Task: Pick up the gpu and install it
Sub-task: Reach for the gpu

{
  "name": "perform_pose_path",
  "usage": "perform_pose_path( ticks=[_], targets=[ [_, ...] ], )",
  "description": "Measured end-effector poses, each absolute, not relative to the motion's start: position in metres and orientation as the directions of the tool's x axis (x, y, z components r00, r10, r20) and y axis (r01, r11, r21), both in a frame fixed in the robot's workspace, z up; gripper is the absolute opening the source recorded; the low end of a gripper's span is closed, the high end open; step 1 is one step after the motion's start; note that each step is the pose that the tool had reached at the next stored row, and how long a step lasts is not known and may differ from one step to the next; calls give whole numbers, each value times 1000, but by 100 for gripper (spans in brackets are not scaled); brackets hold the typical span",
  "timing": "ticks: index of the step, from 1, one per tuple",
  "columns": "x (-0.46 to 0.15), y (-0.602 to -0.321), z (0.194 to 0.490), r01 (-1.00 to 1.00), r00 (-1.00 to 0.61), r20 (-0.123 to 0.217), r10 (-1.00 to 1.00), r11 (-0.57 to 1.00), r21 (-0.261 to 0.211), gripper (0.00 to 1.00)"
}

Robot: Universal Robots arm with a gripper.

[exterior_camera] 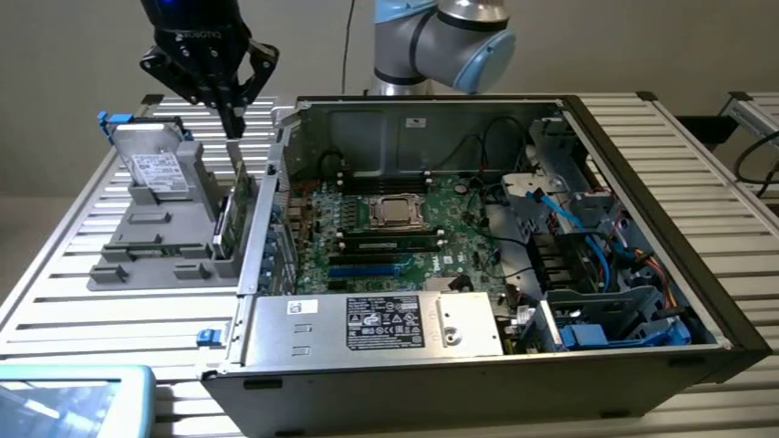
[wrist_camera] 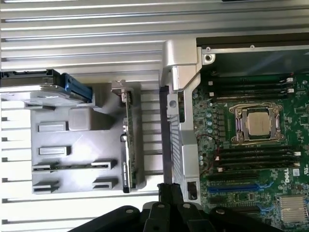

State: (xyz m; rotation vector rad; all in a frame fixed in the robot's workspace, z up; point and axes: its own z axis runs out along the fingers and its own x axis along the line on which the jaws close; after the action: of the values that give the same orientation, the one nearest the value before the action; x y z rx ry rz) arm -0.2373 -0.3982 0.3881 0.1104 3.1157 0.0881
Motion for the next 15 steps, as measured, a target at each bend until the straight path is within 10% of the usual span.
perform_pose_path(
  ticks=[15],
  targets=[
    [-286, -380, 376, 70, -997, -19, 72, 995, 72, 12]
  ],
)
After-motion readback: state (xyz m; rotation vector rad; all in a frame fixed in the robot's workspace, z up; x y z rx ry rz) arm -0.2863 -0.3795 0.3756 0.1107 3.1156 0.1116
